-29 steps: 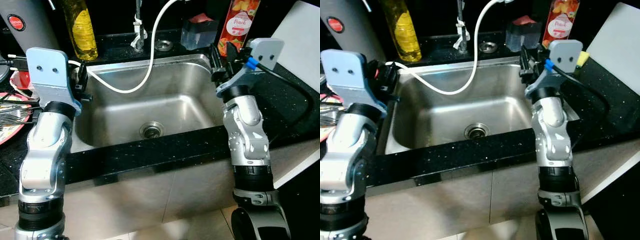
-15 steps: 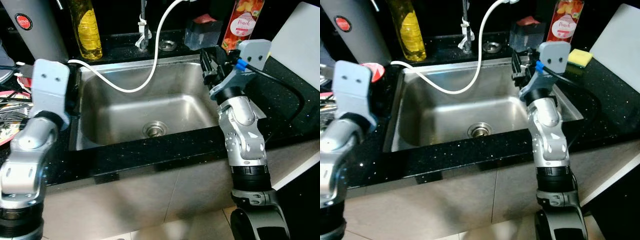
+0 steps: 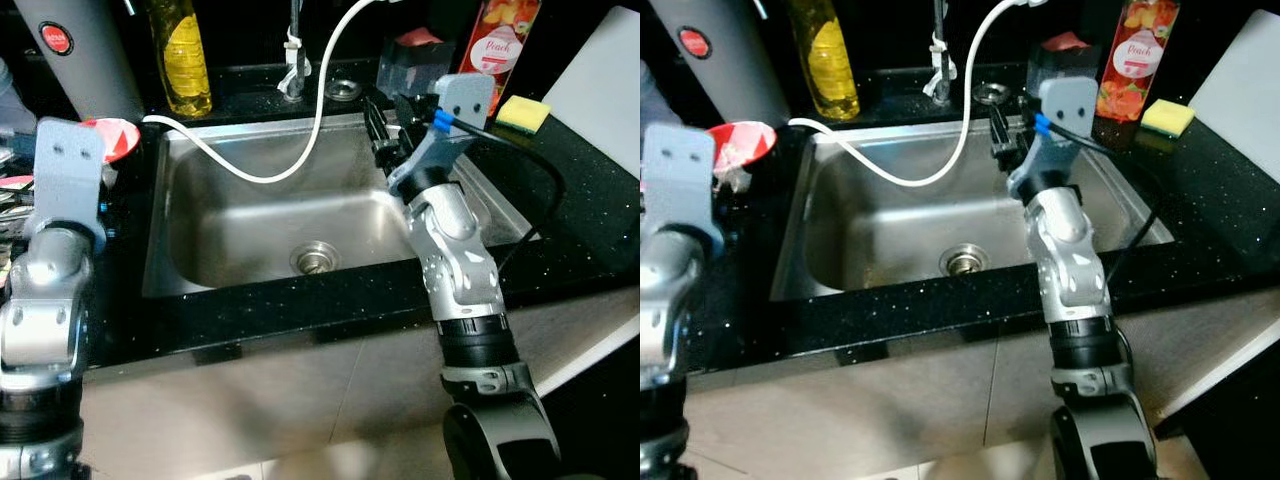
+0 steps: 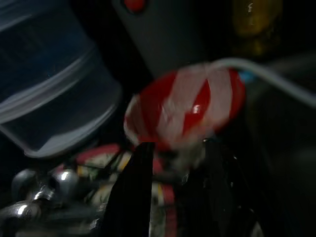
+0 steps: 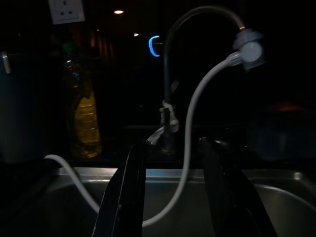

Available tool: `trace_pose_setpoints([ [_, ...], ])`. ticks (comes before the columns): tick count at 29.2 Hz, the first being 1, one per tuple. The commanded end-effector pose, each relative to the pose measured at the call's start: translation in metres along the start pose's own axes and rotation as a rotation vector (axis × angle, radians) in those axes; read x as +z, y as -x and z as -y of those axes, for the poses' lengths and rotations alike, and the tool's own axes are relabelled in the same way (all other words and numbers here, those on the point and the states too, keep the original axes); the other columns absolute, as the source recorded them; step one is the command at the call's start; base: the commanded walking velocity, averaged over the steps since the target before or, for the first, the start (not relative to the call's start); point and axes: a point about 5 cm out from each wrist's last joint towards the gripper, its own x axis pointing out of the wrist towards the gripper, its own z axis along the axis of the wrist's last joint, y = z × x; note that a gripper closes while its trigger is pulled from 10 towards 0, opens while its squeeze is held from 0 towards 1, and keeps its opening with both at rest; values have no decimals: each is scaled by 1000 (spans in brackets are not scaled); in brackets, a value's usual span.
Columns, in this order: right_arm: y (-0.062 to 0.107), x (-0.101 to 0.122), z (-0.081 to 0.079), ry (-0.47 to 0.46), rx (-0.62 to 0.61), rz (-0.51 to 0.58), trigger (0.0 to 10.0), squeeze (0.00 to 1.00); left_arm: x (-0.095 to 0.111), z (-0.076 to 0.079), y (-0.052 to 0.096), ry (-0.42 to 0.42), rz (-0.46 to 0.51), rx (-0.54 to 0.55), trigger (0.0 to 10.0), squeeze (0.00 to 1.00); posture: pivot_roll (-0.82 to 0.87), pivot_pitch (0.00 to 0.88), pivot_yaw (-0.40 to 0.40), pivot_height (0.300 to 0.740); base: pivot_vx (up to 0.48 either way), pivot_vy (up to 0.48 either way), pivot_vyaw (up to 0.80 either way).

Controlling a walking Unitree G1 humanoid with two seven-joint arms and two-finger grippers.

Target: Kitchen organization

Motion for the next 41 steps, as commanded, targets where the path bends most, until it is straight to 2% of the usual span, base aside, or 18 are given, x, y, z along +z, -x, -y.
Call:
trace_pose_setpoints([
  [1, -4, 5, -6, -1, 21, 23, 10000, 0, 5, 1, -11, 48, -1, -66, 10000, 0, 83, 0, 32, 740, 0, 0, 0],
  [2, -4, 7, -6, 1, 23, 30, 10000, 0, 11, 2, -15, 77, 6, -93, 10000, 0, 83, 0, 38, 740, 0, 0, 0],
  [6, -2, 10, -3, 8, 17, 39, 10000, 0, 16, -2, -24, 100, 3, -110, 10000, 0, 83, 14, 39, 740, 0, 0, 0],
  [10, -1, 15, 12, 44, -18, 34, 10000, 0, 12, 0, -39, 155, -56, -228, 10000, 0, 61, 88, 53, 740, 0, 0, 0],
  [17, -12, 35, 15, 69, 26, 75, 10000, 0, 14, -13, -57, 159, -88, -212, 10000, 0, 29, 148, 71, 740, 0, 0, 0],
  [21, -17, 42, 13, 67, 36, 94, 10000, 0, 17, -17, -61, 88, -74, -212, 10000, 0, 30, 161, 70, 740, 0, 0, 0],
  [27, -18, 43, 9, 56, 42, 98, 10000, 0, 18, -22, -62, 86, -78, -220, 10000, 0, 31, 162, 66, 740, 0, 0, 0],
  [30, -16, 39, 9, 51, 43, 84, 10000, 0, 4, -32, -64, 107, -152, -169, 10000, 0, 37, 159, 56, 740, 0, 0, 0],
  [34, -15, 37, 10, 50, 42, 74, 10000, 0, -7, -36, -63, 121, -204, -144, 10000, 0, 48, 153, 44, 740, 0, 0, 0],
  [35, -16, 36, 11, 48, 43, 70, 10000, 0, -13, -37, -62, 127, -225, -137, 8824, 0, 54, 150, 40, 740, 0, 0, 0],
  [36, -16, 36, 11, 48, 43, 70, 10000, 0, -13, -37, -62, 127, -225, -137, 8824, 0, 54, 150, 40, 740, 0, 0, 0],
  [37, -17, 35, 10, 45, 45, 68, 10000, 0, -18, -39, -61, 137, -245, -125, 1059, 0, 56, 148, 38, 740, 0, 0, 0],
  [38, -17, 34, 9, 42, 49, 67, 10000, 0, -22, -40, -61, 139, -256, -118, 0, 0, 60, 144, 35, 740, 0, 0, 0],
  [41, -19, 34, 6, 36, 58, 69, 10000, 0, -25, -41, -60, 135, -254, -113, 0, 0, 61, 142, 33, 740, 0, 0, 0],
])
